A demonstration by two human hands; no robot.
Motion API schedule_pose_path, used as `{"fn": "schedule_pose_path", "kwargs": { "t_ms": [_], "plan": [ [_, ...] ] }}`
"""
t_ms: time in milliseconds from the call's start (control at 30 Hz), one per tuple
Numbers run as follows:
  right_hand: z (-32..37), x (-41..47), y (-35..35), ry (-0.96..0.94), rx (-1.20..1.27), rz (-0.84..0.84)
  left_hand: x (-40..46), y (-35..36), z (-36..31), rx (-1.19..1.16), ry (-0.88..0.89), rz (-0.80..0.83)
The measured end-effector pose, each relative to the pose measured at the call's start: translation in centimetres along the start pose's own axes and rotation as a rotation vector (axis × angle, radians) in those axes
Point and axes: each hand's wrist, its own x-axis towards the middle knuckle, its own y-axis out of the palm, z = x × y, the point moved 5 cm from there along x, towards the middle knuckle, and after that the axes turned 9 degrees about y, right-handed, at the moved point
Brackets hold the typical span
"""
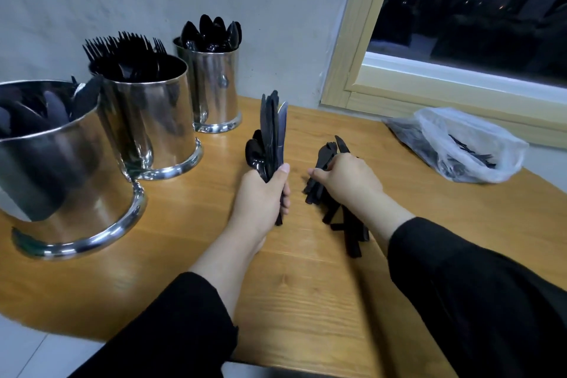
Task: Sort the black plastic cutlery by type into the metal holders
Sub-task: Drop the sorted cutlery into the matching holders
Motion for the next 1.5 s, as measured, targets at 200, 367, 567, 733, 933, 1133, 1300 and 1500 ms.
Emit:
{"fn": "schedule_pose_path", "kwargs": {
  "t_ms": [200, 367, 567, 733, 933, 1133, 1300, 1500],
  "plan": [
    [1.5, 0.9, 0.3, 0.024, -0.234, -0.028, 0.0, -0.4, 0.4, -0.056, -0.006, -0.016],
    [0.5, 0.8, 0.0, 0.057, -0.250, 0.016, 0.0, -0.4, 0.4, -0.052, 0.005, -0.011],
    [0.2, -0.2, -0.3, 0.021, -0.288, 0.051, -0.4, -0.4, 0.1, -0.031, 0.012, -0.002],
    [0.5, -1.0, -0.1, -0.119, -0.377, -0.037, -0.5, -0.4, -0.1, -0.053, 0.006, -0.013],
    [-0.6, -0.7, -0.2, -0.089, -0.193, 0.001, -0.5, -0.5, 0.0, -0.057, 0.006, -0.010],
    [-1.6, -2.6, -1.7, -0.122, 0.520, 0.246, -0.2, -0.6, 0.1, -0.104, 0.004, -0.015],
    [-0.5, -5.9, -1.6, -0.174, 0.751, 0.307, -0.3, -0.8, 0.2, -0.129, -0.018, 0.005],
    [1.2, -7.0, 0.7, -0.267, 0.713, 0.270, -0.5, -0.6, -0.1, -0.148, -0.002, 0.045]
  ]
}}
